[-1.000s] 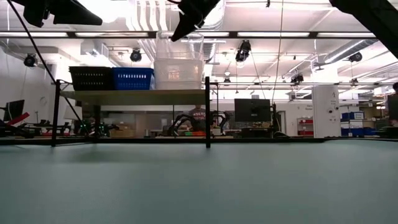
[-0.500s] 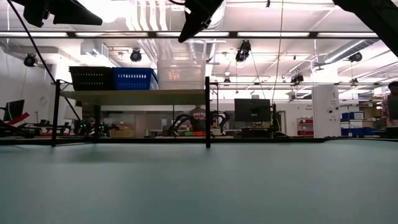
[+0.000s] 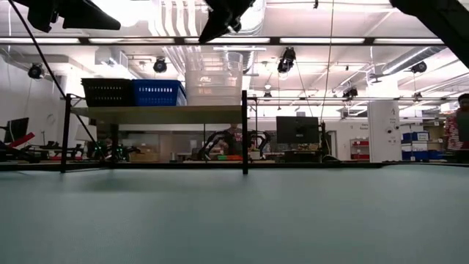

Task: Stack baskets on shelf by color
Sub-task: Stack the transparent bin on top of the transparent bins on the shelf

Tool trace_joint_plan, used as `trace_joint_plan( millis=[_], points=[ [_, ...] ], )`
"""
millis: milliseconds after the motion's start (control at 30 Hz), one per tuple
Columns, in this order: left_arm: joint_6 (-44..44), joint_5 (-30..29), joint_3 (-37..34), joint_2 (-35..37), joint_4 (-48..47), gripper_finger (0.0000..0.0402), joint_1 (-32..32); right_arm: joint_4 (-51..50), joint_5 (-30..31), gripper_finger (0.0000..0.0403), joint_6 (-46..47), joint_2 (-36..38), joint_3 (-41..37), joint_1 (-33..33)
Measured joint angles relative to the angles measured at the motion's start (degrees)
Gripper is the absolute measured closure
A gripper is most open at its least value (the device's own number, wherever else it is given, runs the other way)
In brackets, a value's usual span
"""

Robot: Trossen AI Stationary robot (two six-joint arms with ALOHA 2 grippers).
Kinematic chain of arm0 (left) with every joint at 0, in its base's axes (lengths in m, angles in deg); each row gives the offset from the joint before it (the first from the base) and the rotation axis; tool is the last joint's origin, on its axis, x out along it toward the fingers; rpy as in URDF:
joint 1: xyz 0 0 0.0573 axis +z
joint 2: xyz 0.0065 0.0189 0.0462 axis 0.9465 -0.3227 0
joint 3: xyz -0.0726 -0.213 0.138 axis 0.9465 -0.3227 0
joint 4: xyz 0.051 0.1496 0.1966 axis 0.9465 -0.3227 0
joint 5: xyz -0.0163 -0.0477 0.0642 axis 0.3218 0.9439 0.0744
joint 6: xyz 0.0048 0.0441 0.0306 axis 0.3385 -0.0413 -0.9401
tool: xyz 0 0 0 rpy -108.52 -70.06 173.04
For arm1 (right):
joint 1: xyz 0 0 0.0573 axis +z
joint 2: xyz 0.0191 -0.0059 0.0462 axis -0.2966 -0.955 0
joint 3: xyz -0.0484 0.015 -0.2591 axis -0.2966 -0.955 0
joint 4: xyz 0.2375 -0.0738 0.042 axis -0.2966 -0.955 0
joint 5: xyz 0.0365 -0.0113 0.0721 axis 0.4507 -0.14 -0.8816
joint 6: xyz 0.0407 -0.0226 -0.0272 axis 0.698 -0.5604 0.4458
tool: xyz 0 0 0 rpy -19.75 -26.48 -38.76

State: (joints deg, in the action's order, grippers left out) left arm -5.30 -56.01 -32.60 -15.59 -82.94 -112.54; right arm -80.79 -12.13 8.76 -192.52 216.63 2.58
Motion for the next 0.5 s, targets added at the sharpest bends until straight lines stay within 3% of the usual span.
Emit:
trace_joint_plan(
  millis=[267,500],
  points=[
    [-0.02,0.0,0.02,0.0,0.14,0.04,0.0,3.15,-1.4,0.0392,0.75,-5.09,-0.4,0.02],
    [-0.06,0.02,0.04,0.0,0.15,0.04,0.0,-0.67,-1.03,0.0392,1.98,-2.52,-0.34,0.33]
  ],
)
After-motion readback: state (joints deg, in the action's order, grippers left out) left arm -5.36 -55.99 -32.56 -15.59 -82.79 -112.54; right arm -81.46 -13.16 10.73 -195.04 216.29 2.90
